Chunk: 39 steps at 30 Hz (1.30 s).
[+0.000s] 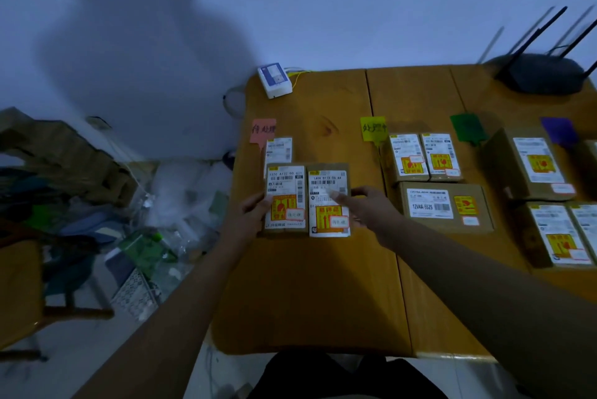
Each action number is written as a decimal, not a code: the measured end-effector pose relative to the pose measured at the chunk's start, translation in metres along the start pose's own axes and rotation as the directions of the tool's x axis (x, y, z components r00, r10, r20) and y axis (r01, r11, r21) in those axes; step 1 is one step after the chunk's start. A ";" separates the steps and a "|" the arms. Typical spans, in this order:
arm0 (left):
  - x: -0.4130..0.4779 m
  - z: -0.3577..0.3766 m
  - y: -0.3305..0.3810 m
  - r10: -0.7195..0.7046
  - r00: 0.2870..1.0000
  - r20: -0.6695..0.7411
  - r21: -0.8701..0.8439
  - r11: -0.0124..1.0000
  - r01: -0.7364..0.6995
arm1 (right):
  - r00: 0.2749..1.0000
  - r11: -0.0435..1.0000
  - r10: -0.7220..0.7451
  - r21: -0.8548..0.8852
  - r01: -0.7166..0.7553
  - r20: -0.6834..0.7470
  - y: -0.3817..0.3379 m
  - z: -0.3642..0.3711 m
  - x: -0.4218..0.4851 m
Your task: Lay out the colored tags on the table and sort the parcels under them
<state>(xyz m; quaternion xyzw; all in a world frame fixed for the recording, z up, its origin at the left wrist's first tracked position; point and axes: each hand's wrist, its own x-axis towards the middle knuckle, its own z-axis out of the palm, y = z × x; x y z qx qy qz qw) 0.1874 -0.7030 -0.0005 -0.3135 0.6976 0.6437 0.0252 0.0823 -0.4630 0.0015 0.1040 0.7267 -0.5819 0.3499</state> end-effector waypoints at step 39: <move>0.042 0.062 -0.009 0.307 0.950 -0.054 0.285 0.917 -0.280 | 0.974 0.976 -0.218 0.004 0.219 -0.068 0.005 0.001 0.034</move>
